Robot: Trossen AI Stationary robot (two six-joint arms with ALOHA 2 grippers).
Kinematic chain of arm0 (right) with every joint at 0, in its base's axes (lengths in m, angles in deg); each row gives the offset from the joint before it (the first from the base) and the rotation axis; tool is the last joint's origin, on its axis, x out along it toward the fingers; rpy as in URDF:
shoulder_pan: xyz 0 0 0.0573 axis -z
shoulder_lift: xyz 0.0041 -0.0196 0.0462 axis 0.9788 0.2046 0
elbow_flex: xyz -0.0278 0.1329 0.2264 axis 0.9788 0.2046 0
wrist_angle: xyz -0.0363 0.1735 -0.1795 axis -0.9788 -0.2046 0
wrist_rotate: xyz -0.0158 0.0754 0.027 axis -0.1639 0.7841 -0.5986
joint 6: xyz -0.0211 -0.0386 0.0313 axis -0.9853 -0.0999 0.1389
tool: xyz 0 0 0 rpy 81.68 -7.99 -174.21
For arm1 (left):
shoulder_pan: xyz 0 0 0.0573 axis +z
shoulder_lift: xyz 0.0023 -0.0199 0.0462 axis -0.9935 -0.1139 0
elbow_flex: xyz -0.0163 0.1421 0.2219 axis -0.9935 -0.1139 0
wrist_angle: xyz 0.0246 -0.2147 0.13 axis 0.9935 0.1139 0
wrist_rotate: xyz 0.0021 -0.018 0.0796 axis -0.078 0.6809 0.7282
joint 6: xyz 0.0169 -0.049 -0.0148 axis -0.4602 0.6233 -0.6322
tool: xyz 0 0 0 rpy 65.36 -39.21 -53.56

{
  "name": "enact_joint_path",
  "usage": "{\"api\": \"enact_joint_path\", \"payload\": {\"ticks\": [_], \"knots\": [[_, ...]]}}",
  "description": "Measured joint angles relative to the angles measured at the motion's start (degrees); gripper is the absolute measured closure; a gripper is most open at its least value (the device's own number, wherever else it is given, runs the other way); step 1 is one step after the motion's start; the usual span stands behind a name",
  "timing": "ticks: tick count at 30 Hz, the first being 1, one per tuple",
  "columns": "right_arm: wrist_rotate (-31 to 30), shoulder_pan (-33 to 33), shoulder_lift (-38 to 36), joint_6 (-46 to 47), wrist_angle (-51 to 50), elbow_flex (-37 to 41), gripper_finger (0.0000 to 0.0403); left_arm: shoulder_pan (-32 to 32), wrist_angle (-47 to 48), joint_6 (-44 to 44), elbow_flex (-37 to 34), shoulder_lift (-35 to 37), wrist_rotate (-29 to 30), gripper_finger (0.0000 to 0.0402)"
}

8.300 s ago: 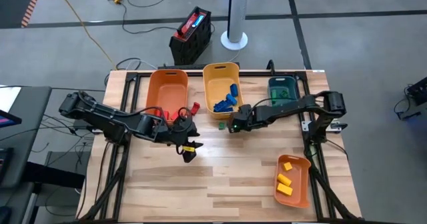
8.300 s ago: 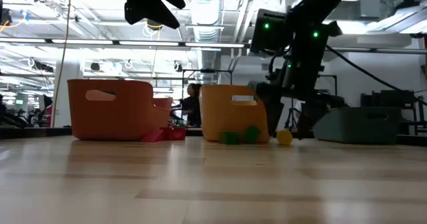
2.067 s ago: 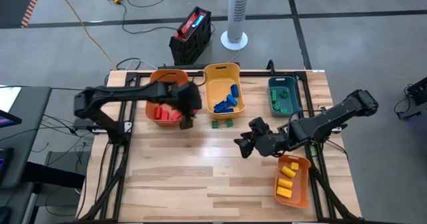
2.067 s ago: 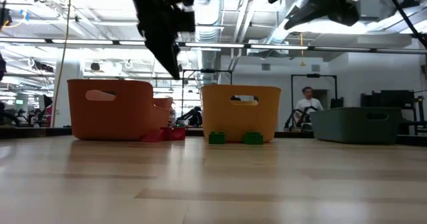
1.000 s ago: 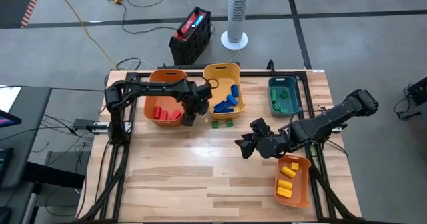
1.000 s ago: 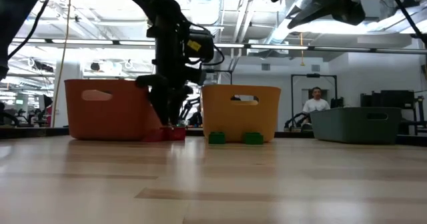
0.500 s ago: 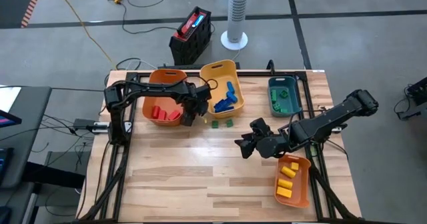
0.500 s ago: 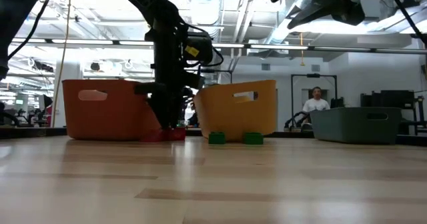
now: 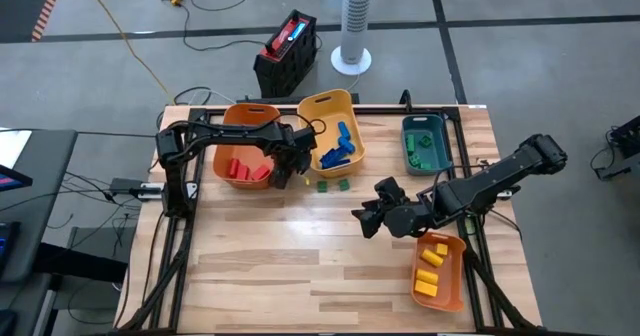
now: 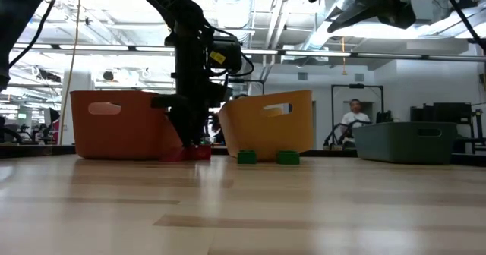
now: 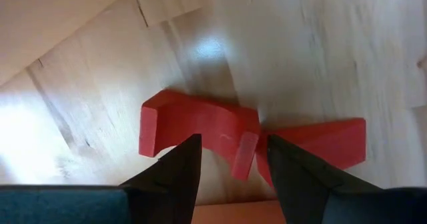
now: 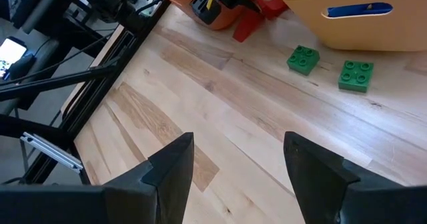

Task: Sort blocks
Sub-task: Put the red block into the top orange bin

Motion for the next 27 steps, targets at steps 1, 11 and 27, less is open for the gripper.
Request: {"api": "enact_joint_path", "payload": {"ticks": [1, 11, 27], "knots": [[0.0, 0.0, 0.0, 0.0, 0.0, 0.0, 0.0163, 0.0, 0.02, -0.05, 0.0, 0.0, -0.02, 0.0239], [0.0, 0.02, 0.0, 0.13, 0.0, 0.0, 0.0163, 0.0, 0.04, -0.16, 0.0, 0.09, -0.14, 0.0261], [0.04, 0.02, 0.0, 0.11, 0.02, 0.0, 0.0163, 0.0, 0.52, 0.33, 0.0, 0.09, -1.34, 0.0361]]}}
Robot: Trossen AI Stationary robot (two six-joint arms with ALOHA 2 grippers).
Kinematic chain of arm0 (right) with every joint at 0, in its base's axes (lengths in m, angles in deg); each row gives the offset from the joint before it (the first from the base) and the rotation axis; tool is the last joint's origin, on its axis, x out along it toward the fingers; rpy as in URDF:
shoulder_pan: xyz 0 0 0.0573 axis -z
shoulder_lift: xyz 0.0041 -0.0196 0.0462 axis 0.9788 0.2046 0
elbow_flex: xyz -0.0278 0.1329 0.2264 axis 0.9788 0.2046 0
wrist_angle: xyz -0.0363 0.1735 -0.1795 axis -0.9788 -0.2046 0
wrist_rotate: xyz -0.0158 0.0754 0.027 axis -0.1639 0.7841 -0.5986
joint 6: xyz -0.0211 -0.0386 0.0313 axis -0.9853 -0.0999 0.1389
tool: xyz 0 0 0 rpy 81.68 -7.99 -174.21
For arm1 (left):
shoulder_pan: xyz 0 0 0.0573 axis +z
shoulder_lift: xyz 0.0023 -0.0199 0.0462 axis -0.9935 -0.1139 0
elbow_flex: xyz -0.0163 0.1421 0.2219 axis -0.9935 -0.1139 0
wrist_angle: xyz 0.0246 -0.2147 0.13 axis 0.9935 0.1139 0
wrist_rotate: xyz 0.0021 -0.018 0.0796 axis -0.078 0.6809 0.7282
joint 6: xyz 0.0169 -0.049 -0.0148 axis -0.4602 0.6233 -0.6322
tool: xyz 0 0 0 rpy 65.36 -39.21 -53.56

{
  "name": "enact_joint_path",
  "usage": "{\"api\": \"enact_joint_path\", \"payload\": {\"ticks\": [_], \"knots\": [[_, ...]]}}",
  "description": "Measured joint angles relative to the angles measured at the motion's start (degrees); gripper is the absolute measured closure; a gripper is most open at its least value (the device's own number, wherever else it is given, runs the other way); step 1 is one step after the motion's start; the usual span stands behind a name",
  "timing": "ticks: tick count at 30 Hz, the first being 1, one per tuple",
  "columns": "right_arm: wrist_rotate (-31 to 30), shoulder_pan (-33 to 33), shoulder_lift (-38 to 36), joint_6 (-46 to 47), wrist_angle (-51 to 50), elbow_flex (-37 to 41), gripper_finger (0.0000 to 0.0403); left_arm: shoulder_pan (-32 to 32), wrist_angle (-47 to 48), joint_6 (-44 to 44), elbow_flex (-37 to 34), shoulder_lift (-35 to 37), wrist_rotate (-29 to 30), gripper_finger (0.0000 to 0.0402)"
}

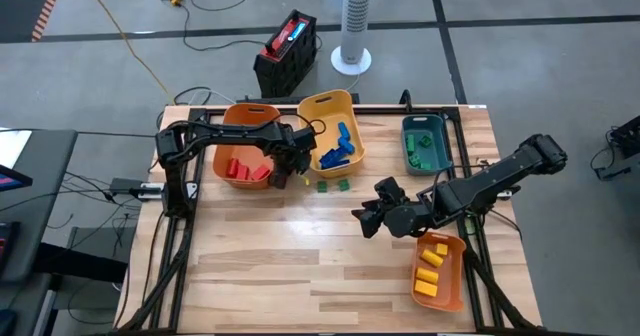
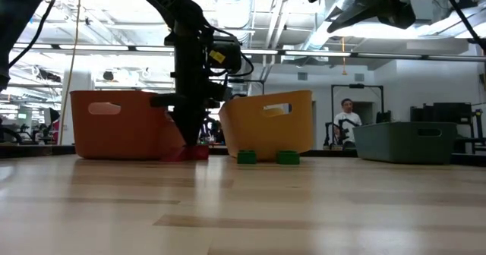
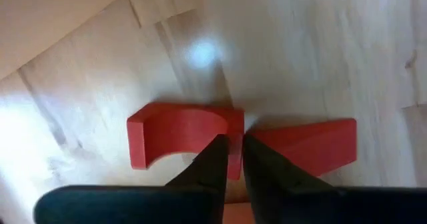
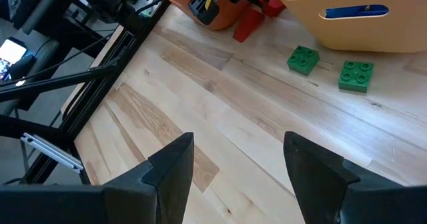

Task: Sort blocks
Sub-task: Put the red block into the top orange bin

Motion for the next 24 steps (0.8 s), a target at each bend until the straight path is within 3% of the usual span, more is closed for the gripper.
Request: {"api": "enact_joint_path", "payload": {"ticks": [10, 24], "knots": [[0.11, 0.0, 0.0, -0.13, -0.01, 0.0, 0.0163, -0.11, 0.33, 2.1, 0.0, 0.11, -1.06, 0.0399], [0.17, 0.0, 0.0, -0.34, -0.02, 0.0, 0.0163, -1.55, 7.0, 4.6, 4.5, 0.34, -1.6, 0.0401]]}}
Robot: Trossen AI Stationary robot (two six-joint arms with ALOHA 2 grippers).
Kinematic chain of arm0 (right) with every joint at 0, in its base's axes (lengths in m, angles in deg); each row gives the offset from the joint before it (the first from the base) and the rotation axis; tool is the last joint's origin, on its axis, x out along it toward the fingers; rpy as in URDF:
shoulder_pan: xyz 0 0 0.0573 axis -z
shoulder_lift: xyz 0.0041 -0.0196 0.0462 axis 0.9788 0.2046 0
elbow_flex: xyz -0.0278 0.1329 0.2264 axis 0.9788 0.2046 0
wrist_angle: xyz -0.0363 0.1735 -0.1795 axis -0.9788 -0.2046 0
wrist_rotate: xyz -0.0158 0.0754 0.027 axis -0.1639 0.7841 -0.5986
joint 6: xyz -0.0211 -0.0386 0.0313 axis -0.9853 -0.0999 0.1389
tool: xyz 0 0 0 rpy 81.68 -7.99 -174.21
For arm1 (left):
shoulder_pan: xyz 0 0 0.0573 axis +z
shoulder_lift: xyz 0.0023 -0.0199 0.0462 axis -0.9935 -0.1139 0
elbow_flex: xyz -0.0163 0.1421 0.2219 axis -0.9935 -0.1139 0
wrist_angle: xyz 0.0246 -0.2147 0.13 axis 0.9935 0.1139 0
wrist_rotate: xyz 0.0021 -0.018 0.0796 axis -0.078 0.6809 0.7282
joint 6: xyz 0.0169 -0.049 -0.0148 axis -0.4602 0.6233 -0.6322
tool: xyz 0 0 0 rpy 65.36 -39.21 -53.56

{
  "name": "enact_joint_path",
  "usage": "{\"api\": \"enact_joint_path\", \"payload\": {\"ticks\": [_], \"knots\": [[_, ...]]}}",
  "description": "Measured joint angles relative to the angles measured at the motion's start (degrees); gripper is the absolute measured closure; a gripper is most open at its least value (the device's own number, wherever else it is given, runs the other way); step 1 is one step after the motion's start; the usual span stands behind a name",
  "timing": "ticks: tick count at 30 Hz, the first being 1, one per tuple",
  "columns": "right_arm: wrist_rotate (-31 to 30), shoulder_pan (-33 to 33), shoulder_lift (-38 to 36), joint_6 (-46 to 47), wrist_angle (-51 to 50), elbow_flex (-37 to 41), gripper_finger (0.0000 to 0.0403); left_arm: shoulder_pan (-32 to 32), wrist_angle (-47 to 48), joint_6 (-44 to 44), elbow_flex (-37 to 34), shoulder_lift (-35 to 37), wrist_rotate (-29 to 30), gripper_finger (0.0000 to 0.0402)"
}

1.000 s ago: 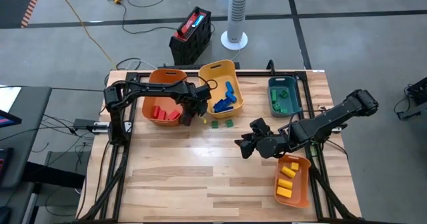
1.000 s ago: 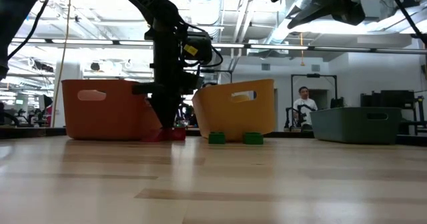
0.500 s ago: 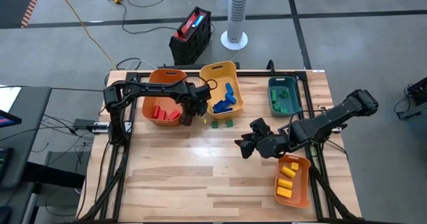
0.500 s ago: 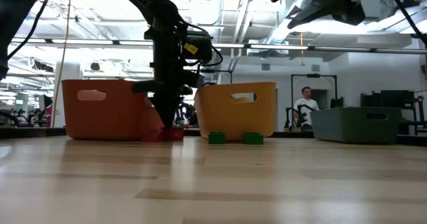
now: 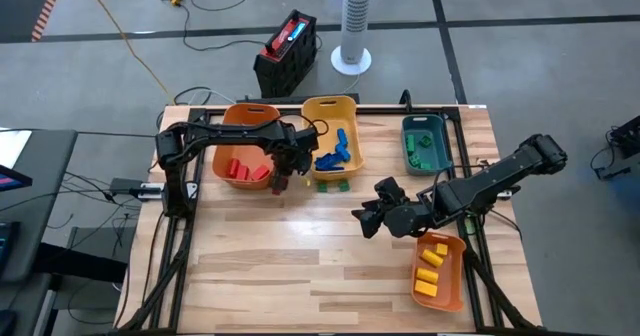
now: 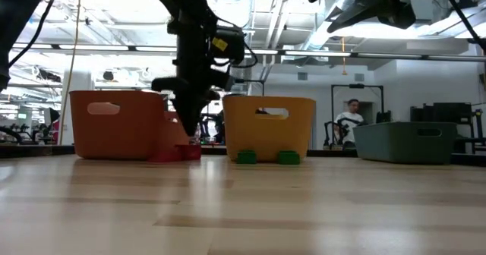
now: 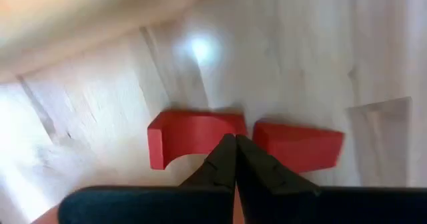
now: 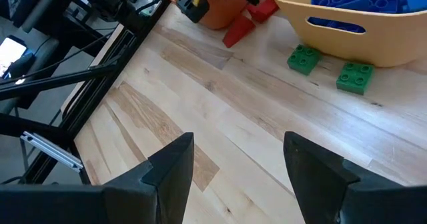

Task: Sort blocks
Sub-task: Put the red block into the top orange bin

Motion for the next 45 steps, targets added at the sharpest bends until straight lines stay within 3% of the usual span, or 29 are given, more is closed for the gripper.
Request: {"api": "enact_joint_path", "payload": {"ticks": [7, 13, 20, 26, 29, 38, 45], "knots": [[0.07, -0.07, -0.02, -0.15, 0.0, 0.0, 0.0163, -0.78, 2.5, 1.35, 3.01, 1.23, -0.12, 0.0401], [0.03, -1.03, -0.02, 0.01, -0.16, 0.0, 0.0163, -1.13, 4.33, 2.23, 0.16, 5.42, -3.32, 0.0401], [-0.04, -1.92, -0.02, 0.62, -0.88, 0.0, 0.0163, -2.74, -10.18, -1.38, -11.53, 13.89, -3.55, 0.0401], [-0.11, -1.26, -0.02, 0.85, -0.84, 0.0, 0.0163, -2.4, -13.04, 0.41, -12.55, 14.31, -3.34, 0.0399], [-0.11, -0.98, -0.02, 0.84, -0.57, 0.0, 0.0163, -2.38, -13.9, 0.43, -12.97, 14.24, -3.19, 0.0374], [-0.17, -0.98, -0.02, 0.94, 0.7, -0.02, 0.0163, -2.38, -19.66, -2.22, -16.03, 14.22, 1.14, 0.0231], [-0.22, -0.98, -0.02, 1.39, 0.7, 0.0, 0.0163, -2.16, -21.01, -0.11, -17.68, 13.17, 1.22, 0.0217]]}}
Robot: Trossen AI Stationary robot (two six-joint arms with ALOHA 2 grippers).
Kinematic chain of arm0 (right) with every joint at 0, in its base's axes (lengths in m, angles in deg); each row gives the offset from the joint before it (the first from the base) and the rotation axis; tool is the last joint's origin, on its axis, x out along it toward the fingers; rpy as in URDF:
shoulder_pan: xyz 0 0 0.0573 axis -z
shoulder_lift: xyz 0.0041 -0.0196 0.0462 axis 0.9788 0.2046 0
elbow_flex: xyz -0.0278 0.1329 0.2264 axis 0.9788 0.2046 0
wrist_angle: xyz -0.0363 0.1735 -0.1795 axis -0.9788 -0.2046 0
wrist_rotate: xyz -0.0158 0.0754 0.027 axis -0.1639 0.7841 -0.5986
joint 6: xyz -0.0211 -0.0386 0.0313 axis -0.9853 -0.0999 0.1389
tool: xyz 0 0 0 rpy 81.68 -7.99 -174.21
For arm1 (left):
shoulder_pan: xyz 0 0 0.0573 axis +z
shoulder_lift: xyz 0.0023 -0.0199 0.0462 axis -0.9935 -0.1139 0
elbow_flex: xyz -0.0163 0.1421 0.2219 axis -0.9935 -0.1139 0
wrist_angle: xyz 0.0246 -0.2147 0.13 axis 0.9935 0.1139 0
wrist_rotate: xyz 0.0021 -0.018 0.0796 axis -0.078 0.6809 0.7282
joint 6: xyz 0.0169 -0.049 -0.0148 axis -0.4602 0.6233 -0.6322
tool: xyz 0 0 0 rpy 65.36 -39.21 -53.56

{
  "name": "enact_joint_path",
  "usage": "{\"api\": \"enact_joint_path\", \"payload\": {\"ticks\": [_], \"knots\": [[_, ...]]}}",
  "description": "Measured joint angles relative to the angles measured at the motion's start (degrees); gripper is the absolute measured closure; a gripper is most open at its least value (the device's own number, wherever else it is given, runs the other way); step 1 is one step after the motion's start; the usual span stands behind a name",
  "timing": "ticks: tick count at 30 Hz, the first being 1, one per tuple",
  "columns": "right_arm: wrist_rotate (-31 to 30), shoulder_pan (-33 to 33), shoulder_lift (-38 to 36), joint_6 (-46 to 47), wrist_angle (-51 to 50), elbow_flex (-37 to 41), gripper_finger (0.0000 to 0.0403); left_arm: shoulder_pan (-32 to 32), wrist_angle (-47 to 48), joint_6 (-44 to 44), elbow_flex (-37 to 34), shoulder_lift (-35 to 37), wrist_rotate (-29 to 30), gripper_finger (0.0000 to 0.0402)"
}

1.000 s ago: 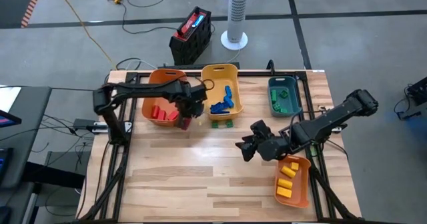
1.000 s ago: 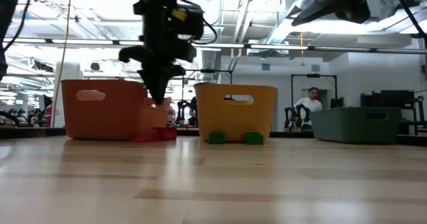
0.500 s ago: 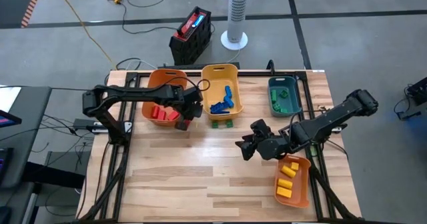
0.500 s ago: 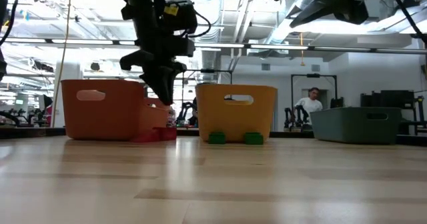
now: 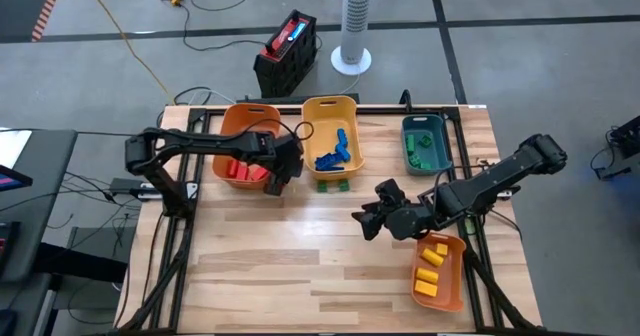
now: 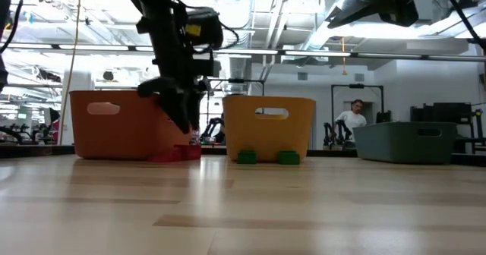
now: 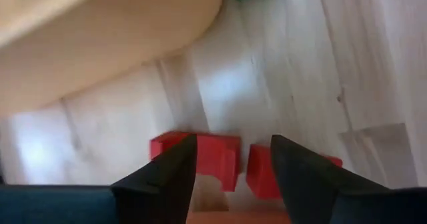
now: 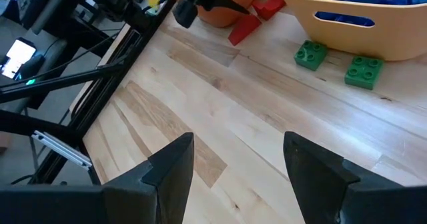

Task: Sort blocks
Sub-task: Put the red block into the top orange bin

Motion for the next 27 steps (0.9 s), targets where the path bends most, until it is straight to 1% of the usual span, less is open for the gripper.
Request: {"api": "enact_joint_path", "payload": {"ticks": [4, 7, 14, 18, 20, 22, 27], "knots": [[0.0, 0.37, 0.0, -0.02, -0.01, 0.0, 0.0163, 0.16, 0.49, 1.58, 0.1, -2.51, 0.02, 0.0225], [0.0, 0.37, 0.0, 0.03, -0.05, 0.0, 0.0163, -1.09, -0.06, 1.53, 0.39, -3.76, 0.48, 0.0227], [0.0, 0.37, 0.0, 0.17, -0.46, -0.02, 0.0163, -1.62, 3.21, 0.94, 0.39, -3.76, 1.36, 0.0228], [0.0, 0.42, 0.0, -0.15, -0.67, -0.02, 0.0163, -1.79, 4.61, 1.63, 0.39, -3.76, 3.73, 0.0228], [0.01, 0.66, 0.0, -0.16, -1.12, -0.02, 0.0163, -1.82, 4.55, 2.95, 0.39, -3.74, 6.2, 0.0228], [0.02, 0.74, 0.0, -0.15, -1.43, -0.02, 0.0163, -0.96, 4.47, 3.47, 0.39, -3.74, 7.34, 0.0228], [0.08, 0.7, 0.0, -0.13, -1.44, -0.02, 0.0163, 1.83, 3.31, 4.66, 0.44, -3.64, 7.71, 0.0228]]}}
